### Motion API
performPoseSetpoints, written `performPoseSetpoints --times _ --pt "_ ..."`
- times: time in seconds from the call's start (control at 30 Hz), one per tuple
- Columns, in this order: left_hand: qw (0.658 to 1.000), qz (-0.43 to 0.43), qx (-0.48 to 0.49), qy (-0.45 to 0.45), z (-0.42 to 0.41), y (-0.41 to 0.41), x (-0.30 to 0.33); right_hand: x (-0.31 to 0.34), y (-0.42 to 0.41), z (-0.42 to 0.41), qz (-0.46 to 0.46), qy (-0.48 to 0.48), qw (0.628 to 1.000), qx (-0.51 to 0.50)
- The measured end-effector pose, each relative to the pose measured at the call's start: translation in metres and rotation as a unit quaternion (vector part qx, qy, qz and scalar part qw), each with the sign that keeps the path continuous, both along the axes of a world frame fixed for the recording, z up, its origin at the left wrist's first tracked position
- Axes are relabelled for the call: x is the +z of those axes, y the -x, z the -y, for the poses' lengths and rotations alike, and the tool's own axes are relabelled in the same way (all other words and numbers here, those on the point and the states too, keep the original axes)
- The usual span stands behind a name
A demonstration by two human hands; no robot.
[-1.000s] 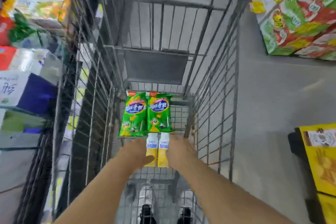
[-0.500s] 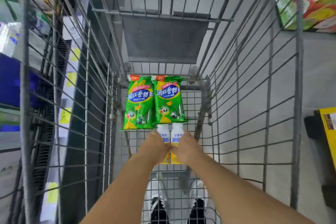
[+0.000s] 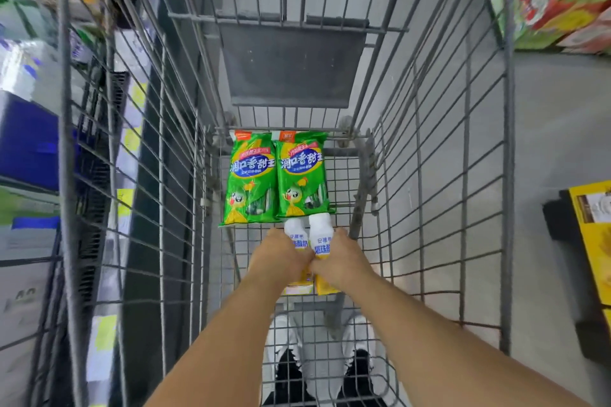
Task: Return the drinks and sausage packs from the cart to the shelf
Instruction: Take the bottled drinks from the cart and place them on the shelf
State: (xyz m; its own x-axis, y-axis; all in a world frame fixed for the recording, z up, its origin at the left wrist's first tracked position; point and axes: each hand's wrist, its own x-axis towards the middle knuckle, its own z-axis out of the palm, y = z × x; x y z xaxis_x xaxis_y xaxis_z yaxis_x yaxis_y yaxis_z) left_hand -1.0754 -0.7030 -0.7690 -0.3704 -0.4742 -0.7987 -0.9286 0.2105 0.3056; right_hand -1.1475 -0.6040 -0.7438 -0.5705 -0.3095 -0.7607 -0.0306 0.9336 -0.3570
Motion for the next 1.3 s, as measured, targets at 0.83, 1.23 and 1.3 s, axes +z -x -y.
performPoseSetpoints --times 0.83,1.23,1.3 --pt "0.918 -0.259 0.157 0.256 0.056 -0.147 0.555 0.533 -0.019 0.072 -0.233 0.263 0.872 0.34" --pt "0.813 -0.218 0.367 0.395 -0.062 -0.387 0.664 0.63 -0.238 0.042 -0.117 0.425 0.731 0.522" --pt "0.793 -0.211 0.397 0.411 -0.083 -0.423 0.662 0.633 -0.277 0.031 -0.104 0.434 0.716 0.536"
